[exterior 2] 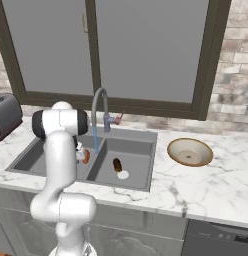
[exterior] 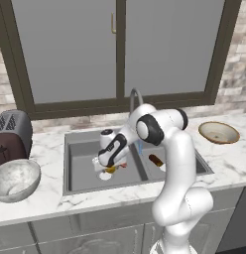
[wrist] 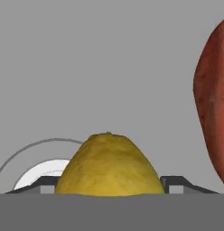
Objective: Pick the sweet potatos from the sink and place them in one bowl. Place the lemon in the other bowl. Then turn off the sink faucet.
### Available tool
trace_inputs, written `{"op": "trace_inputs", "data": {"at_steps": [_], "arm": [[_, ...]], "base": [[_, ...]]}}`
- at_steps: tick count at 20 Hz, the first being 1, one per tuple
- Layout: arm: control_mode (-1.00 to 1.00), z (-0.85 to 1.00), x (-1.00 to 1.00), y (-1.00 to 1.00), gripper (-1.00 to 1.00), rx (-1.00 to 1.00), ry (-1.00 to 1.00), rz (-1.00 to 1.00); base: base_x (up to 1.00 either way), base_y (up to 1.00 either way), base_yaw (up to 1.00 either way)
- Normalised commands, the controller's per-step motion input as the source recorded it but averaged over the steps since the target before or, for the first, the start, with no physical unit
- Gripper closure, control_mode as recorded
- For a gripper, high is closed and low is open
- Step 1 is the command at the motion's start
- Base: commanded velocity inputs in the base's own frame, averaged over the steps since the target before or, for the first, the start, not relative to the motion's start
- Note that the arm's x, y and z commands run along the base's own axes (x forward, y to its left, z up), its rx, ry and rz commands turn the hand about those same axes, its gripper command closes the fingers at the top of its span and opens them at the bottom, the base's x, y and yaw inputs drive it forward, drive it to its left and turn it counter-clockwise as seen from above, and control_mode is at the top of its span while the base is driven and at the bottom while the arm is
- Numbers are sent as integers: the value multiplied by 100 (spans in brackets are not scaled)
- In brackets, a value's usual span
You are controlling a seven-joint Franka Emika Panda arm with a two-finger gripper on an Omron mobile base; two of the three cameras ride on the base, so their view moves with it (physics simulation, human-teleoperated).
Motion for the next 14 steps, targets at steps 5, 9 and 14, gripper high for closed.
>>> {"op": "trace_inputs", "data": {"at_steps": [5,9,14], "arm": [[-100,-15,-1,0,100,0,-1,-1],[-100,27,-28,10,100,5,-12,-6],[-100,76,-40,26,100,9,-23,-7]], "base": [[0,0,0],[0,0,0],[0,0,0]]}}
